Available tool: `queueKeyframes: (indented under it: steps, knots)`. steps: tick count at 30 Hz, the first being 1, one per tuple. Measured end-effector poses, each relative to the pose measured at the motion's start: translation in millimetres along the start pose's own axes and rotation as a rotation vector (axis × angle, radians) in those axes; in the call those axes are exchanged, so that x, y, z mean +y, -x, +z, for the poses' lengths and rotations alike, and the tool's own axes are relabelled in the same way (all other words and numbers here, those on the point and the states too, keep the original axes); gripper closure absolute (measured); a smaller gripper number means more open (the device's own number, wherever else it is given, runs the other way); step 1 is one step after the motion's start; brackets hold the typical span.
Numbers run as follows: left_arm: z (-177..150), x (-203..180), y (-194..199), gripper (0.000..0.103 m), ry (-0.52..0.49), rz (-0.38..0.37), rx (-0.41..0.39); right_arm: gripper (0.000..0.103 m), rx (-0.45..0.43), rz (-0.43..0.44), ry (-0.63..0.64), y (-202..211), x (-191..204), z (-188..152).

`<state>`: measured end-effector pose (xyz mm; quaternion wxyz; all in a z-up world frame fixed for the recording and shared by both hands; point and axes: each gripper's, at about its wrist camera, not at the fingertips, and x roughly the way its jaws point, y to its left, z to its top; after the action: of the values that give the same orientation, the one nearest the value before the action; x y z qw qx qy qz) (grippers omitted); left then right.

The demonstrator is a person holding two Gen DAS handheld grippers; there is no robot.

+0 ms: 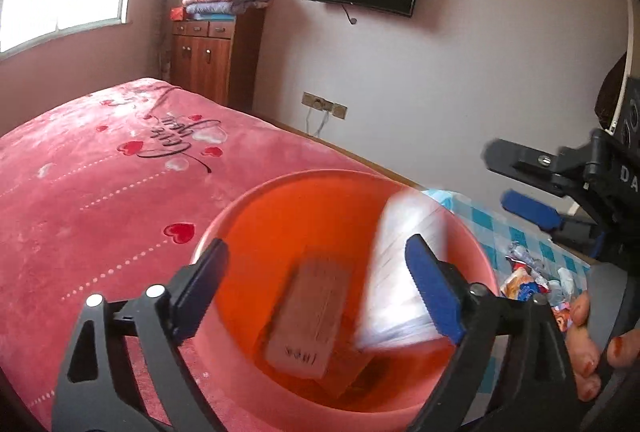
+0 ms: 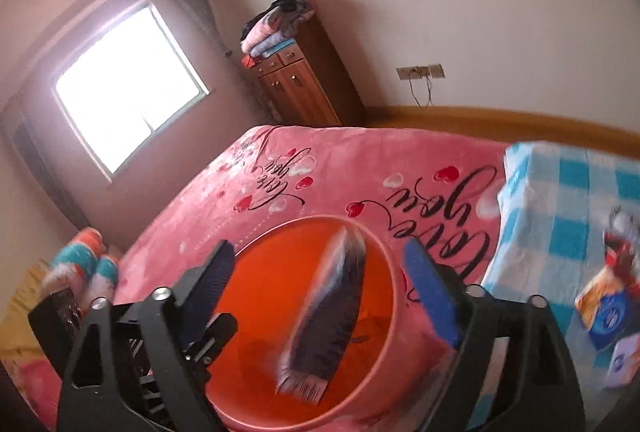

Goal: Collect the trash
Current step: 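Carry both cartons over the orange bucket and open both tools, then move both open tools back toward the remaining trash on the table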

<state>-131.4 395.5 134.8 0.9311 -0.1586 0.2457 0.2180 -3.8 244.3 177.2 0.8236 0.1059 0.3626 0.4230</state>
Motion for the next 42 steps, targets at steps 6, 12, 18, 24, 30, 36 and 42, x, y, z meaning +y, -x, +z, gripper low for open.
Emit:
queueKeyframes:
  steps: [6, 12, 18, 24, 30, 36, 42]
  knots:
    - [-4, 4, 5, 0.012, 0.015, -0.002, -0.026, 0.012, -0.065, -0.055, -0.036, 37, -29, -14]
    - [-13, -8, 23, 0.012, -0.005, -0.05, -0.109, 0.01, -0.144, -0.157, -0.004, 76, -54, -39]
    - [-27, -35, 36, 0.012, -0.082, -0.072, -0.142, 0.008, -0.199, -0.225, 0.008, 106, -74, -70]
    - [-39, -62, 44, 0.012, -0.156, -0.058, -0.099, 0.005, -0.264, -0.297, 0.027, 135, -91, -93]
    - [-48, -74, 52, 0.012, -0.159, -0.075, -0.075, 0.005, -0.308, -0.335, 0.034, 161, -102, -110]
    - [-61, -94, 65, 0.012, -0.202, -0.109, -0.083, 0.005, -0.337, -0.346, 0.0, 184, -120, -122]
    - [-72, -119, 73, 0.012, -0.251, -0.148, -0.075, 0.005, -0.342, -0.384, -0.046, 203, -141, -134]
